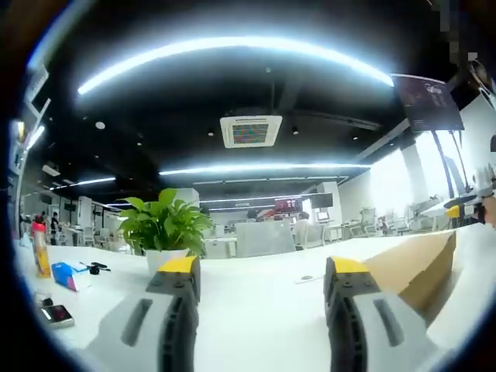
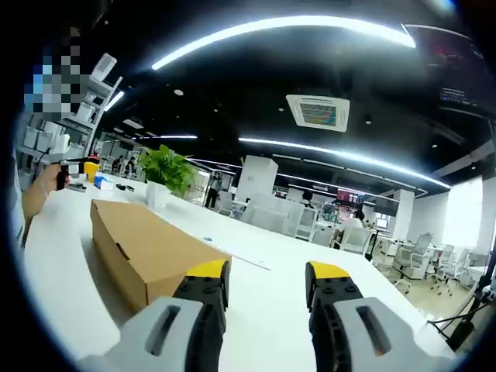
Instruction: Operate the shoe box by opening the lid, removing the specified soft item, and placing it in the target area until the item is outside and the box remains undamaged.
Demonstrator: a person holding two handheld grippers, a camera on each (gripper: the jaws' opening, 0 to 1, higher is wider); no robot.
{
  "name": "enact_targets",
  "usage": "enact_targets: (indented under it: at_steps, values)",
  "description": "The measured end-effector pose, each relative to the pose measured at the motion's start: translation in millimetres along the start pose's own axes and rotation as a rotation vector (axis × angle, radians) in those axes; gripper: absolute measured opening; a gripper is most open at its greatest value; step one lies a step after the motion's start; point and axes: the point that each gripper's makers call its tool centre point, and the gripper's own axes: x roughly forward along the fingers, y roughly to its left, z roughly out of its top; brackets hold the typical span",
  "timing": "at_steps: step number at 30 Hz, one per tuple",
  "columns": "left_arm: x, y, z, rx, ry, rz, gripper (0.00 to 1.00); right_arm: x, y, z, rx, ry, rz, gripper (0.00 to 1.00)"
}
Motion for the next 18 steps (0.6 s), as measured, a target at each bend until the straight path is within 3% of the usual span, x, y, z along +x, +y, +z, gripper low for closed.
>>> enact_targets:
  at_steps: [14, 18]
  values:
    - [1, -9.6, -1.9, 0.031, 0.015, -0.031, 0.66, 0, 3, 2.2, -0.004, -0.010, 0.015, 0.40]
    - [1, -21.9, -2.7, -0.081, 0.017, -0.118, 0.62, 0, 4, 3.6, -0.011, -0.010, 0.029, 0.43]
